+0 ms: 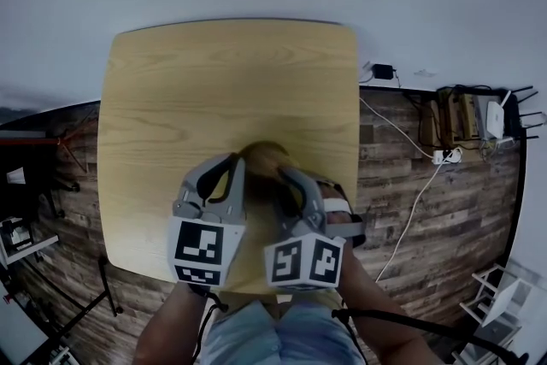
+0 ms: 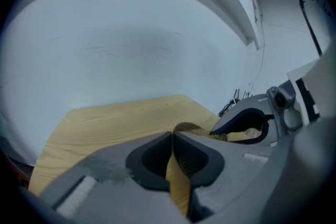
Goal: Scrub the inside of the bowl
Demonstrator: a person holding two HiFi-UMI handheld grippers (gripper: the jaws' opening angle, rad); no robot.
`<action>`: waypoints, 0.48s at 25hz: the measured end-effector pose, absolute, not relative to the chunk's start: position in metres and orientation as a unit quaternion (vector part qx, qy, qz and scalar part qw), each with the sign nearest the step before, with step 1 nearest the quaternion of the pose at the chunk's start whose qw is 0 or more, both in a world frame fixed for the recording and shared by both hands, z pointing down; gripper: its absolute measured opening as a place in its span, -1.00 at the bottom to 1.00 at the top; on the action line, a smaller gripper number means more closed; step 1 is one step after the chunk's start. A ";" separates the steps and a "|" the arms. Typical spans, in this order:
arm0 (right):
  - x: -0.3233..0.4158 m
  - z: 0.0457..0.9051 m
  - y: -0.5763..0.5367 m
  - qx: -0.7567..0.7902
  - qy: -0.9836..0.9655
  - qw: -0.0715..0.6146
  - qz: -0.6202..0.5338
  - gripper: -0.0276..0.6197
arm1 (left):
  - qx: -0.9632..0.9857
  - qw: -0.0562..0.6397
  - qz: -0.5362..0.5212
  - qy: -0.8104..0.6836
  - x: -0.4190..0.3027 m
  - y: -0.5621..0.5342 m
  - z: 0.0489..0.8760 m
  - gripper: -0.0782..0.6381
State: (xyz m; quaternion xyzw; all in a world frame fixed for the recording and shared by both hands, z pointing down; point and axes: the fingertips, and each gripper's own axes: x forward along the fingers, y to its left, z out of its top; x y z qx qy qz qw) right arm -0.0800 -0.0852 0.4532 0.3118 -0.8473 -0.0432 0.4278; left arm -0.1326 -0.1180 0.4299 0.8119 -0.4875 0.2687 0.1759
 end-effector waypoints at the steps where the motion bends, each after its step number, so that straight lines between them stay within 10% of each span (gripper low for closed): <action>1: -0.081 0.453 -0.086 0.308 -0.847 0.430 -0.049 -0.69 | 0.813 0.175 0.268 -0.487 -0.133 -0.119 0.430 -0.69; 12: -0.105 0.453 -0.080 0.251 -0.858 0.436 -0.100 -0.72 | 0.820 0.163 0.267 -0.479 -0.135 -0.120 0.427 -0.69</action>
